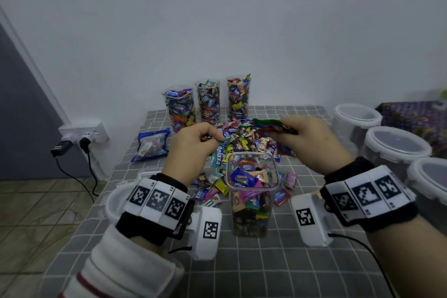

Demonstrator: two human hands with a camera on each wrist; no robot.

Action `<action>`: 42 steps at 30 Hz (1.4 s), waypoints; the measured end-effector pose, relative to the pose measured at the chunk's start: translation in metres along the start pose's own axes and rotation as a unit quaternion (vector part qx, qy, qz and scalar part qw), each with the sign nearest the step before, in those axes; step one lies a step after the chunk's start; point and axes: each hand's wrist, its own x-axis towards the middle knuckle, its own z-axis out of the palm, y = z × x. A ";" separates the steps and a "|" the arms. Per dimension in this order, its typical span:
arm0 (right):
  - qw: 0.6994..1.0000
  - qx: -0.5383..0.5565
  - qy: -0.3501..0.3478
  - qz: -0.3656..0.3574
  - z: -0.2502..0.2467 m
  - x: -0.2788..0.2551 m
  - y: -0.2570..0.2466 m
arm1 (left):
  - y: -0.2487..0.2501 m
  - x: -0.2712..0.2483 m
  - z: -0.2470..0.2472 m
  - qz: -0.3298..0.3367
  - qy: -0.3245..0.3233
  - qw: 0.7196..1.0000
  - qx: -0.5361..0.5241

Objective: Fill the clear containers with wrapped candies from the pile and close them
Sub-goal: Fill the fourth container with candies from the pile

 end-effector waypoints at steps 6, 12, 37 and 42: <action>0.994 -0.061 -0.062 -0.068 0.012 -0.009 -0.018 | -0.001 0.000 0.001 -0.010 0.007 1.000 -0.005; 0.977 -0.151 -0.074 -0.133 0.023 -0.011 -0.018 | -0.004 -0.001 0.002 -0.015 0.014 1.000 -0.016; 0.960 0.242 -0.138 0.029 0.050 -0.047 0.032 | 0.035 -0.016 0.025 0.085 -0.071 0.993 -0.030; 0.956 0.262 -0.126 0.026 0.050 -0.045 0.033 | 0.033 -0.022 0.034 0.079 -0.133 0.988 0.022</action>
